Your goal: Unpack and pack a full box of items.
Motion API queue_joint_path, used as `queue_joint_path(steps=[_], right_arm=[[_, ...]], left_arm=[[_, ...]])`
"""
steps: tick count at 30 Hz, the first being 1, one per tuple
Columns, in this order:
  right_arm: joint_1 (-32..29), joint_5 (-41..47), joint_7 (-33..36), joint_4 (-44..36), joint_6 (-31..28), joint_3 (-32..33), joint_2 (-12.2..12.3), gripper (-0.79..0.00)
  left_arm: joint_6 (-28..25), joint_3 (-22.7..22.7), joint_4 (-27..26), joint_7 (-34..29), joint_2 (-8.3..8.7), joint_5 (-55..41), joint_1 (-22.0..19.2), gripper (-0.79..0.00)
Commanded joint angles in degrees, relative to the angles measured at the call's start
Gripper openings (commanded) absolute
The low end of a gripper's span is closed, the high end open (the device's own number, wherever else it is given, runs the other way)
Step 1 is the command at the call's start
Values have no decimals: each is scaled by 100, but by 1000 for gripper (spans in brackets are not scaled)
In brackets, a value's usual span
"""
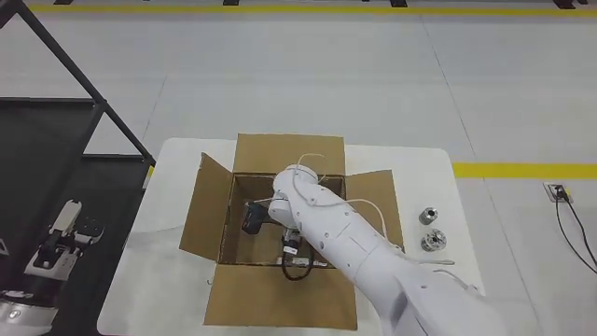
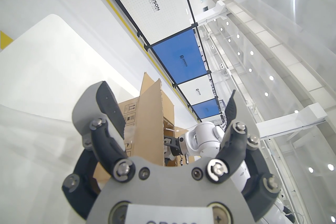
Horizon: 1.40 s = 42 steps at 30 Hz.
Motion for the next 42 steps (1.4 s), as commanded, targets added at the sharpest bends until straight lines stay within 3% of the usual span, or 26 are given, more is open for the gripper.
queue_joint_path(steps=[1,15,25,32,42], right_arm=[[-61,-70,-53,53,-134,-36,-26,0],[-301,-379,-319,558,-484,-265,-296,0],[-297,-358,-177,954,-327,-315,-509,0],[-257,-313,-485,1181,98,-216,-570,0],[-370,-643,-571,1178,-116,-302,-630,0]], left_arm=[[-21,-7,-23,46,-3,-13,59,0],[-154,83,-121,253,-14,-60,277,0],[-191,16,-121,349,-10,-152,330,0],[-199,-23,-83,367,-1,-192,337,0],[-218,-17,-58,341,13,-216,321,0]])
